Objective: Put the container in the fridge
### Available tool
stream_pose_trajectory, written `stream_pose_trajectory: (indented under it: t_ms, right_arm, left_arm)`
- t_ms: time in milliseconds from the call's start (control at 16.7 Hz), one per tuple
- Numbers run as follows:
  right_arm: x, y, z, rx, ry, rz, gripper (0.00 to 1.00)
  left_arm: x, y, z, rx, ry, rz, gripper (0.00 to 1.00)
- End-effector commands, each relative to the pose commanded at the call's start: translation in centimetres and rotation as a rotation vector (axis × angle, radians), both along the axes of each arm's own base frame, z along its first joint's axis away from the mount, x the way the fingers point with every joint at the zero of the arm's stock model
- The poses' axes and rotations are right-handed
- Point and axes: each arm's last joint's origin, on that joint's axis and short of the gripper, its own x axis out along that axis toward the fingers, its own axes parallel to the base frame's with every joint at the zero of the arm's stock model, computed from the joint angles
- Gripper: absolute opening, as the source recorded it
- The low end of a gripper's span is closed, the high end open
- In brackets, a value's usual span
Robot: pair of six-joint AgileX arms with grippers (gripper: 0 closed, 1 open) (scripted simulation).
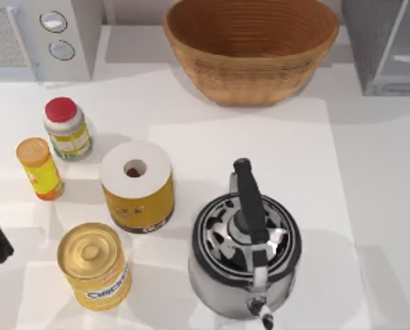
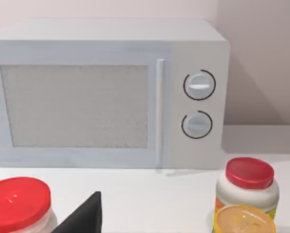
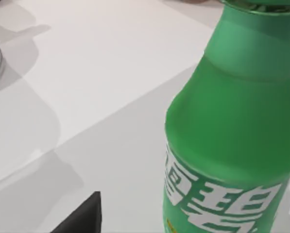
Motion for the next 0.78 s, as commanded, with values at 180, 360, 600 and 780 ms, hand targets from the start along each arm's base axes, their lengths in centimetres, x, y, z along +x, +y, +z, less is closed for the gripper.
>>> stream_pose_trajectory:
  t_ms: [180, 360, 600, 780]
  right_arm:
    - [0.7, 0.9, -0.6, -0.001, 0.002, 0.001, 1.00]
    - [1.3, 1.8, -1.1, -0.001, 0.003, 0.001, 1.00]
    - [2.1, 2.7, -1.3, -0.001, 0.002, 0.000, 1.00]
    - [2.3, 2.9, -1.2, 0.000, 0.002, 0.000, 1.00]
  left_arm:
    - [0.0, 0.0, 0.0, 0.000, 0.000, 0.000, 1.00]
    - [0.0, 0.0, 0.0, 0.000, 0.000, 0.000, 1.00]
    - [0.0, 0.0, 0.0, 0.000, 0.000, 0.000, 1.00]
    - [0.0, 0.0, 0.0, 0.000, 0.000, 0.000, 1.00]
